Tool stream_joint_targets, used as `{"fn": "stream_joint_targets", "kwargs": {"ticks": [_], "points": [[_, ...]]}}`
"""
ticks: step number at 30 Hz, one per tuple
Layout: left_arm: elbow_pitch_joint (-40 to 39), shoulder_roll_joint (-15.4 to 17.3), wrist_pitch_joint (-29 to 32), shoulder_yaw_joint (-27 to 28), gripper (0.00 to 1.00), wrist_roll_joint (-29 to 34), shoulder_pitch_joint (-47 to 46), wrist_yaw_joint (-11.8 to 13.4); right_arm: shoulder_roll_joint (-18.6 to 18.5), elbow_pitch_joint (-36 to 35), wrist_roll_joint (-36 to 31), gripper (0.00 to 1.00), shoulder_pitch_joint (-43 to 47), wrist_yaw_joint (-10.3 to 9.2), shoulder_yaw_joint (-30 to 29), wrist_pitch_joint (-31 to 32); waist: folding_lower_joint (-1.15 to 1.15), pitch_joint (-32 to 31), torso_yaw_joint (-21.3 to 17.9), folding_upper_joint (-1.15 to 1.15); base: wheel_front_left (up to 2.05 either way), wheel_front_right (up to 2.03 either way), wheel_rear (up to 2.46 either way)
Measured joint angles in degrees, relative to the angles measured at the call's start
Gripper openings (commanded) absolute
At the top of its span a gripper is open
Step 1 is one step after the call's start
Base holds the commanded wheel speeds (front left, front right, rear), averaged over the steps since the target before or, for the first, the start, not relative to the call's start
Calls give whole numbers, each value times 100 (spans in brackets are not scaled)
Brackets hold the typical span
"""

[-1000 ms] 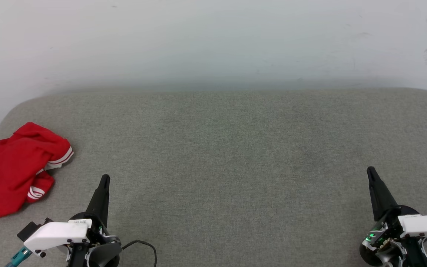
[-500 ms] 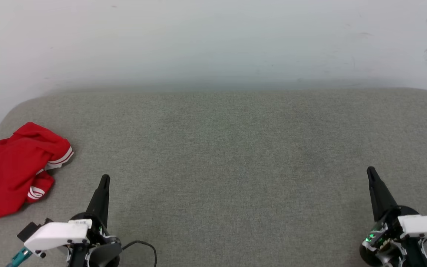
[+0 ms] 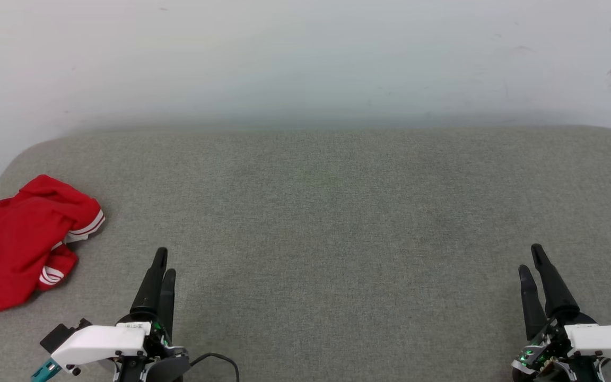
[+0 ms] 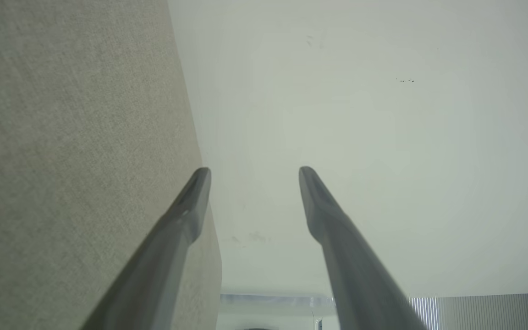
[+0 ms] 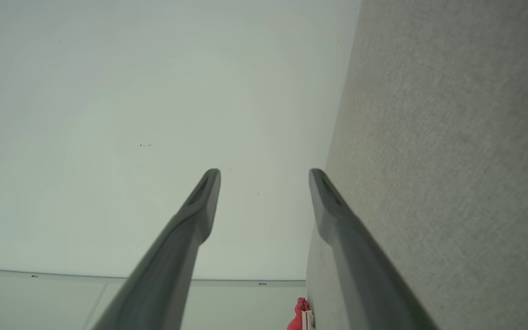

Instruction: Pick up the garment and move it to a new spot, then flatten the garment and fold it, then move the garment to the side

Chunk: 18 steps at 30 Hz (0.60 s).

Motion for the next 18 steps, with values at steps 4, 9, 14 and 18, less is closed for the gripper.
{"fn": "stream_joint_targets", "kwargs": {"ticks": [4,9,14,18], "points": [[-121,2,-113,-101,100,115,10,0,-2,-91,-138,100,63,0,35,-111,0,1,1,0,0,0,0],[-268,7,-240,-189,100,472,25,0,-36,-187,-567,100,65,0,115,-229,0,-4,11,0,0,0,0],[-431,9,-349,-210,100,1144,65,0,-74,-294,-1227,100,71,0,154,-346,0,-11,23,0,0,0,0],[-578,9,-443,-213,100,1709,109,0,-112,-343,-1908,100,90,0,185,-435,0,-18,35,0,0,0,0]]}}
